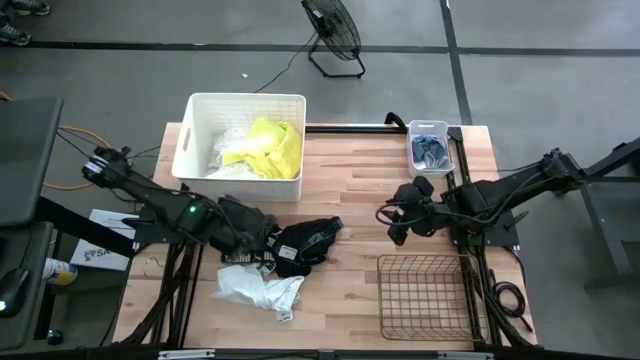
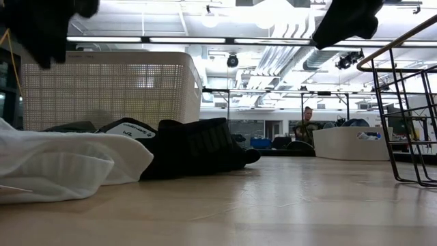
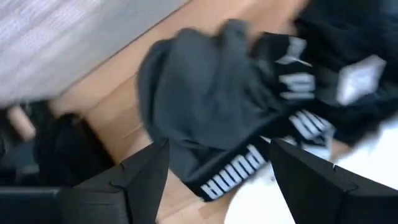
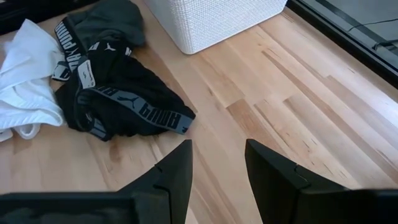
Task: Pick & Place Cloths
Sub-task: Put the gray underwear into the wire basket
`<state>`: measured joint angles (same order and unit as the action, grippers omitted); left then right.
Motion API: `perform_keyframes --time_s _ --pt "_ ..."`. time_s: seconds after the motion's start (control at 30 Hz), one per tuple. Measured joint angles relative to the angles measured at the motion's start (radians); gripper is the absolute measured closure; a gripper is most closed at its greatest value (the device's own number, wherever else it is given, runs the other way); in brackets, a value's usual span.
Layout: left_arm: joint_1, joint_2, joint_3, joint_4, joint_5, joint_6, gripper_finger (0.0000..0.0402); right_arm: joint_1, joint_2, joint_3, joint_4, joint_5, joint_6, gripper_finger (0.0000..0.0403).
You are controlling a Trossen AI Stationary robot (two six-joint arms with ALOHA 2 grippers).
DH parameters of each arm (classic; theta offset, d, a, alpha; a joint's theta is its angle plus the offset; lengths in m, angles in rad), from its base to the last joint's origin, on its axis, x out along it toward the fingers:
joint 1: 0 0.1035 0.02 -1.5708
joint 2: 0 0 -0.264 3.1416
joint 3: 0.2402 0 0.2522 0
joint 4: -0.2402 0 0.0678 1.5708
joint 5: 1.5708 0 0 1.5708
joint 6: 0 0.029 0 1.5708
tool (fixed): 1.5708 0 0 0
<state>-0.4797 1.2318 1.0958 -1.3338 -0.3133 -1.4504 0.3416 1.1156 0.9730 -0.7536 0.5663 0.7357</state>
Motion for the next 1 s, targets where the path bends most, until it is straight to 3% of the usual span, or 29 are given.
perform_keyframes --time_s 0.23,0.4,0.77,1.0 --pt "0.002 -0.033 -0.172 0.058 0.064 -0.245 0.0130 0.000 0.000 0.000 0.000 0.000 0.000 0.0264" --pt "0.002 -0.033 -0.271 0.223 0.179 -0.265 0.0130 0.000 0.000 0.000 0.000 0.000 0.001 0.0264" --pt "0.002 -0.033 -0.408 0.379 0.242 -0.419 0.0130 0.000 0.000 0.000 0.000 -0.017 0.003 0.0264" --pt "0.002 -0.033 -0.431 0.450 0.215 -0.444 0.0130 -0.001 0.000 0.000 0.000 -0.019 0.012 0.0264"
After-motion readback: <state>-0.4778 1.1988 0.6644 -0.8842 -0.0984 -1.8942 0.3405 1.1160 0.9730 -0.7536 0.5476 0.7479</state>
